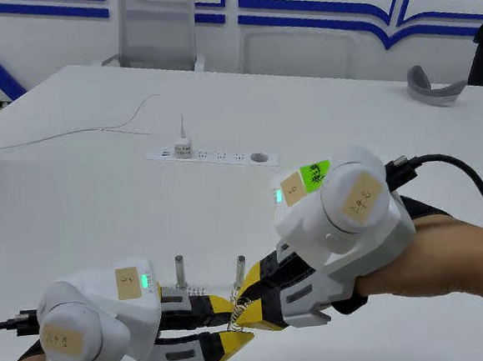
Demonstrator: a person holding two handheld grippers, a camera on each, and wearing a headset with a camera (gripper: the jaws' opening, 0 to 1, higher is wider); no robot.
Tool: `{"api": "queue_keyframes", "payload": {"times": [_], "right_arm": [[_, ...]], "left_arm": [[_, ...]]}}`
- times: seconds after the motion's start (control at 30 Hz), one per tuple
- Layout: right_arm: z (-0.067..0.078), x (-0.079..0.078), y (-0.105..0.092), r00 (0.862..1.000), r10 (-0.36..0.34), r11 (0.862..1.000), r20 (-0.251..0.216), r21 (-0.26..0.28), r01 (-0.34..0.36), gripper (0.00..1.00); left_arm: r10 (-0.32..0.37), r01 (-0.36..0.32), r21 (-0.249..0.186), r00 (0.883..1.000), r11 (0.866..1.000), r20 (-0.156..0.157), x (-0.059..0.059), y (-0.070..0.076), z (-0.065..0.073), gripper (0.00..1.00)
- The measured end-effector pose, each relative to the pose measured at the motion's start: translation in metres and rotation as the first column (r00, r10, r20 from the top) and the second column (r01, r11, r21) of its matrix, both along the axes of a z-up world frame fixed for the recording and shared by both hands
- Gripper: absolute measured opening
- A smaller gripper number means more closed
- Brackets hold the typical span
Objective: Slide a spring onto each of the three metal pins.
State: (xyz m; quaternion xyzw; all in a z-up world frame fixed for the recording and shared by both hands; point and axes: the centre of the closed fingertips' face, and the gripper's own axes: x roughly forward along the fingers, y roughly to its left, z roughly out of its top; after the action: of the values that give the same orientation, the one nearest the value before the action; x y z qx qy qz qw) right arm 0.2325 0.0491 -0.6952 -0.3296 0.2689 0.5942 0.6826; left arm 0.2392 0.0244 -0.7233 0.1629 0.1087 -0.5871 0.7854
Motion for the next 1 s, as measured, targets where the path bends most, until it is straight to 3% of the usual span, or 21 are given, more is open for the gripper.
{"api": "queue_keyframes", "payload": {"times": [0.3,1.0], "right_arm": [[0.004,0.007,-0.011,0.999,-0.034,0.999,0.006,-0.003,0.034,0.12],[0.010,0.025,-0.040,0.992,-0.122,0.993,0.019,-0.007,0.122,0.12]], "left_arm": [[0.039,-0.039,-0.015,0.999,0.999,-0.031,0.006,0.015,0.003,0.25],[0.184,-0.184,-0.016,0.982,0.983,-0.034,0.023,0.060,0.002,0.46]]}}
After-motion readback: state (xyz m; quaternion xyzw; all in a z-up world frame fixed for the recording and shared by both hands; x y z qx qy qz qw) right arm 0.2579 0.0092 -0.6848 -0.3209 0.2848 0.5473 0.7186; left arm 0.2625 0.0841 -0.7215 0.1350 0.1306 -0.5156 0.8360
